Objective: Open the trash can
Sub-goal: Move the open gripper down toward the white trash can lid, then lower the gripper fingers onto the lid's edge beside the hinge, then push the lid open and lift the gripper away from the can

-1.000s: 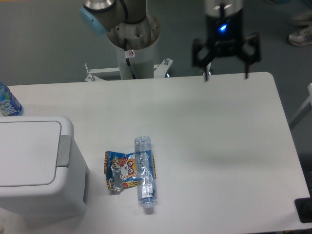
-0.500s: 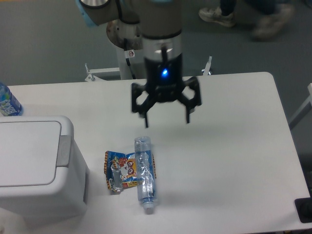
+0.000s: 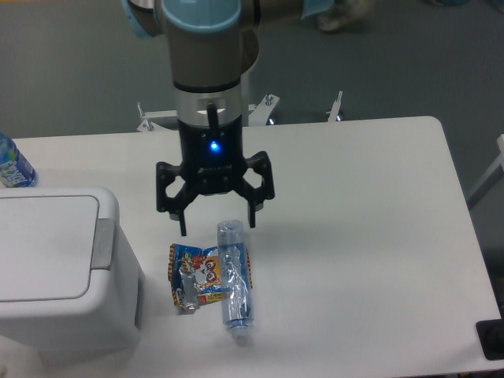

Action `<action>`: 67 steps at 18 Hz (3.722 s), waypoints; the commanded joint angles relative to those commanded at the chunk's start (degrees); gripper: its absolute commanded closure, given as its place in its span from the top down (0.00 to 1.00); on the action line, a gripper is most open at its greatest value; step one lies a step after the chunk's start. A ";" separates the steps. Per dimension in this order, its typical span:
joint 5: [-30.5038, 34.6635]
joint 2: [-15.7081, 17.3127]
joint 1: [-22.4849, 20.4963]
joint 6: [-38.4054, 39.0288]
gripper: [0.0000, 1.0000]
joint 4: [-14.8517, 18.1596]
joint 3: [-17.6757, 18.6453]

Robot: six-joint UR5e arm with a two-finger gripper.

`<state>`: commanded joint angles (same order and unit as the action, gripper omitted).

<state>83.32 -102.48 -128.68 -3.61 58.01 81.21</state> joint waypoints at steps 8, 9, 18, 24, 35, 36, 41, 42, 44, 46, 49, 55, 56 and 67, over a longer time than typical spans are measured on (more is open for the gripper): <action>0.18 -1.50 4.05 2.64 1.00 -0.44 -0.26; 0.18 -1.50 4.40 2.82 1.00 -0.44 -0.26; 0.18 -1.94 5.46 3.69 1.00 -0.44 -0.26; 0.18 -1.94 6.07 5.62 1.00 -0.44 -0.18; 0.18 -1.94 6.25 5.98 1.00 -0.44 0.44; 0.18 -1.94 6.25 6.07 1.00 -0.44 0.53; 0.18 -2.02 6.25 5.98 1.00 -0.44 0.44; 0.18 -2.02 6.25 6.07 1.00 -0.44 0.53; 0.18 -2.11 6.25 5.98 1.00 -0.44 0.44; 0.18 -2.11 6.25 5.98 1.00 -0.44 0.44; 0.18 -2.37 6.25 5.98 1.00 -0.44 0.44; 0.18 -2.38 6.16 5.98 1.00 -0.44 0.00; 0.18 -2.29 6.16 5.98 1.00 -0.44 -0.35; 1.84 0.52 -1.30 5.55 1.00 -0.27 -2.99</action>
<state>85.16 -101.96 -129.98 1.94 57.74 78.22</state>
